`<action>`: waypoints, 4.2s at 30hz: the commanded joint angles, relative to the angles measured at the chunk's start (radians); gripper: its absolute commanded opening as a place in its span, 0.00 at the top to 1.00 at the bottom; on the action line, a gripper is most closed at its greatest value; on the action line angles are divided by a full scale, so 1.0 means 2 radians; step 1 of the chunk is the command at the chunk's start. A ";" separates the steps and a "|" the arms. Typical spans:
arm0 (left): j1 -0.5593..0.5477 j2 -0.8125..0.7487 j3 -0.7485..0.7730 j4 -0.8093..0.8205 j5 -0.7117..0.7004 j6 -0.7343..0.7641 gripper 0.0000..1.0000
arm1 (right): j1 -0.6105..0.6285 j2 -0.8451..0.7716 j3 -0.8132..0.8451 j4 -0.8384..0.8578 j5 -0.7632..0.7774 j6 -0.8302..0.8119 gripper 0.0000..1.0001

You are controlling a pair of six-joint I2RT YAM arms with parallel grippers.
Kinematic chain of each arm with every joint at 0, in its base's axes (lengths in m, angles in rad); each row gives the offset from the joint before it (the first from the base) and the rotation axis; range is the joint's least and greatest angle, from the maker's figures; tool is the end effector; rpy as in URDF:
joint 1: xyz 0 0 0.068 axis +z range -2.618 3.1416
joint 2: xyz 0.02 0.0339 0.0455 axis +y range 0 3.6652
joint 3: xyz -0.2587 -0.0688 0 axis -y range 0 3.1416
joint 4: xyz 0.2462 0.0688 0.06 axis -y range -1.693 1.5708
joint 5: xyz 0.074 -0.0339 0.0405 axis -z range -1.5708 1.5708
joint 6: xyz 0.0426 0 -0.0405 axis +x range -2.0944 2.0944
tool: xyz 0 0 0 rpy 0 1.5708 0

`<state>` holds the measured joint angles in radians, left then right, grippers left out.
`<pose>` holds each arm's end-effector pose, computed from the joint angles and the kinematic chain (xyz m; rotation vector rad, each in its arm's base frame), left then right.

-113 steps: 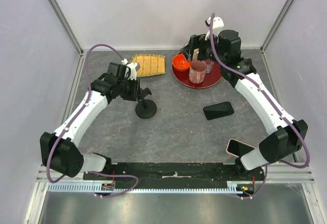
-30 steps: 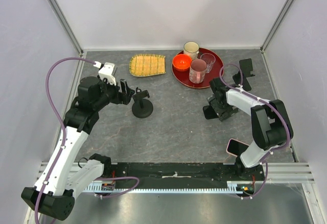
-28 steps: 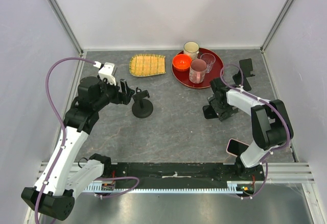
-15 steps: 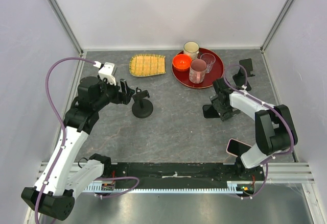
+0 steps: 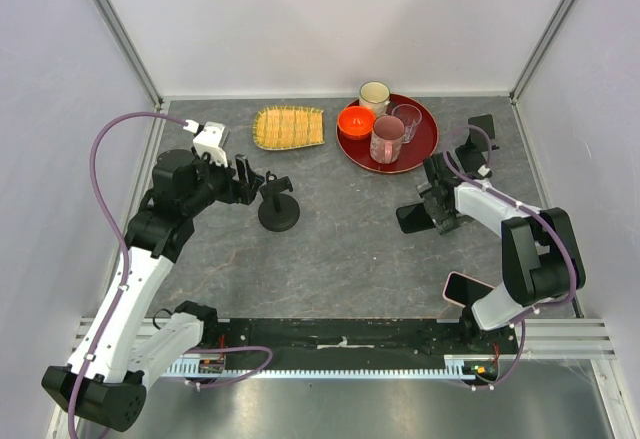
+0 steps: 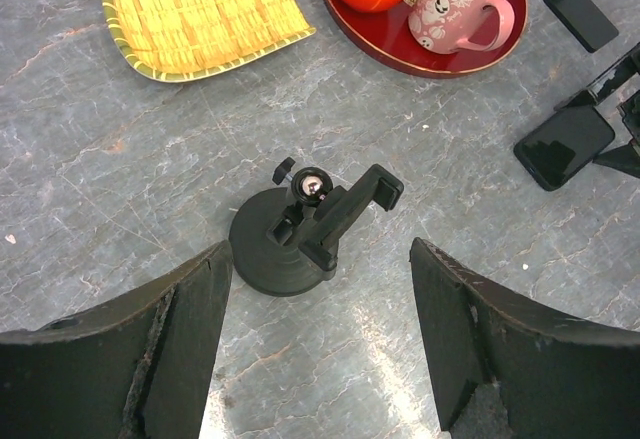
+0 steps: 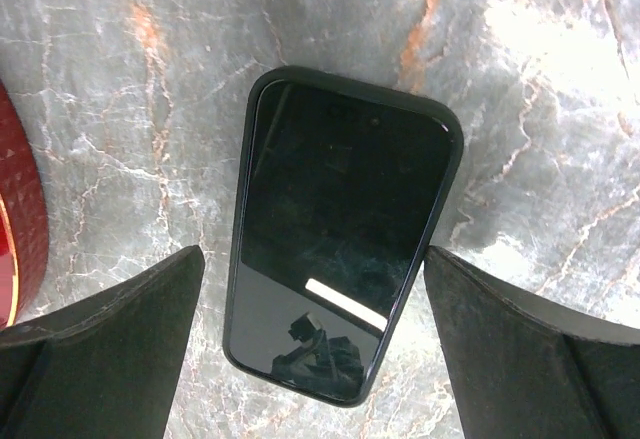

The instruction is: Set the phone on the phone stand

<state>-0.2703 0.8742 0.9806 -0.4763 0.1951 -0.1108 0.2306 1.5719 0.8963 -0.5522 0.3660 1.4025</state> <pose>0.1909 -0.0615 0.3559 0.2863 1.9379 -0.4413 0.2840 0.0510 0.1579 1.5327 2.1561 -0.0013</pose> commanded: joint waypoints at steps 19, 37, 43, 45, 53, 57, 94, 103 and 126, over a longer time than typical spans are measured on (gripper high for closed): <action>0.002 0.002 0.001 0.020 0.016 -0.013 0.23 | 0.022 0.098 0.103 -0.077 0.037 -0.046 0.05; 0.002 0.008 0.001 0.020 0.021 -0.013 0.23 | 0.060 0.071 0.056 -0.005 0.079 -0.097 0.61; 0.002 0.002 0.000 0.020 0.022 -0.014 0.23 | 0.073 -0.019 -0.024 0.136 0.072 -0.207 0.91; 0.002 0.003 0.000 0.021 0.022 -0.014 0.23 | 0.073 -0.052 -0.037 0.181 0.052 -0.262 1.00; 0.002 0.009 -0.002 0.033 0.066 -0.013 0.22 | 0.125 -0.125 -0.081 0.346 -0.045 -0.476 1.00; 0.002 0.025 0.015 0.043 0.175 -0.040 0.24 | 0.187 -0.188 -0.107 0.415 -0.089 -0.576 1.00; -0.086 0.015 -0.004 -0.030 0.279 -0.139 0.22 | 0.534 -0.228 -0.080 0.478 0.002 -0.760 1.00; -0.129 0.039 -0.002 -0.025 0.257 -0.136 0.27 | 0.539 -0.241 -0.082 0.476 0.012 -0.763 1.00; -0.139 0.012 -0.007 -0.015 0.278 -0.059 0.98 | 0.544 -0.268 -0.047 0.315 -0.037 -0.717 0.02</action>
<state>-0.5392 0.9440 0.9577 -0.5438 0.6777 -0.3573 1.3182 1.1057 0.7418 0.1997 0.3641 -0.0933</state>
